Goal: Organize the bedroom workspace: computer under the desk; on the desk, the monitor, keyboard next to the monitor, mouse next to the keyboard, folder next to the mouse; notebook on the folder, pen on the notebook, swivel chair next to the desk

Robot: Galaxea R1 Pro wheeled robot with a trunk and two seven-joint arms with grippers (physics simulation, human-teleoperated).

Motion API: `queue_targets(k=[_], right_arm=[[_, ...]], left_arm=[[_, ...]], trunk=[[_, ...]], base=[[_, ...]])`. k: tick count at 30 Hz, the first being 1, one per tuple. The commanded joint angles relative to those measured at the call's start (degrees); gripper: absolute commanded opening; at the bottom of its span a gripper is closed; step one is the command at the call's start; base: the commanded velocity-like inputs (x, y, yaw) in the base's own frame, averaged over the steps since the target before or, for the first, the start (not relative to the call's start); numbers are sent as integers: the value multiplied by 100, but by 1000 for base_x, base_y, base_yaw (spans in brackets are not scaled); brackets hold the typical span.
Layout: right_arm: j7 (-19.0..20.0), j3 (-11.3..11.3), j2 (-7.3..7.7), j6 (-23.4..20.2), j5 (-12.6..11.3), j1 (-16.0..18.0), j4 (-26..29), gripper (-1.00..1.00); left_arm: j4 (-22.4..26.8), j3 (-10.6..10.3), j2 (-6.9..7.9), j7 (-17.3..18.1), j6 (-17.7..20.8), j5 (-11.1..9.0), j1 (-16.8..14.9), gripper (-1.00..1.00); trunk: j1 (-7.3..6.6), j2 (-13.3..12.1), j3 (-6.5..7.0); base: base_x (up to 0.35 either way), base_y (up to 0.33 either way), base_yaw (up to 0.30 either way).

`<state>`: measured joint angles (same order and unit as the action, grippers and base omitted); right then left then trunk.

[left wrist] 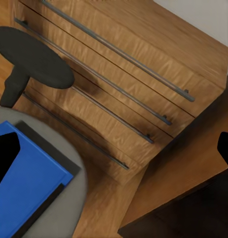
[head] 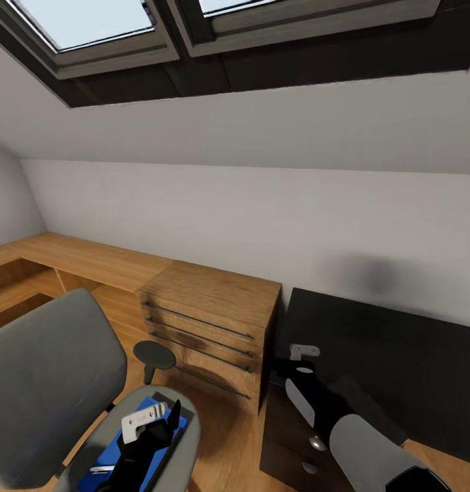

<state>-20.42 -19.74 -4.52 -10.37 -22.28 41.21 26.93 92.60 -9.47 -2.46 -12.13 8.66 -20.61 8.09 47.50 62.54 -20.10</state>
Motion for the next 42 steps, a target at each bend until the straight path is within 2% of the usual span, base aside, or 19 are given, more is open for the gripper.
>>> queue_targets(k=[1,7,16,24,38,42], right_arm=[[-50,-48,26,-25,-41,7,-1,100],[-50,-43,109,-19,-47,15,-50,100],[-50,-38,183,72,-55,19,-197,100],[-50,-38,188,87,-57,19,-205,100],[-67,-30,177,29,-86,20,-237,100],[-82,-30,171,-145,-97,20,-230,100]], left_arm=[[12,-7,0,-34,22,-48,0,100],[13,-10,0,-35,21,-49,0,100],[13,-36,0,-35,21,-50,0,100],[13,-37,0,-38,28,-53,0,100],[13,-37,-24,-61,31,-57,0,100],[13,-31,-21,-61,37,-57,0,100]], trunk=[[1,4,-6],[1,4,-6],[1,4,-6],[1,4,-6],[1,4,-6],[1,4,-6]], base=[[0,0,0],[24,0,0],[198,0,0],[126,0,0],[9,0,0],[0,0,0]])
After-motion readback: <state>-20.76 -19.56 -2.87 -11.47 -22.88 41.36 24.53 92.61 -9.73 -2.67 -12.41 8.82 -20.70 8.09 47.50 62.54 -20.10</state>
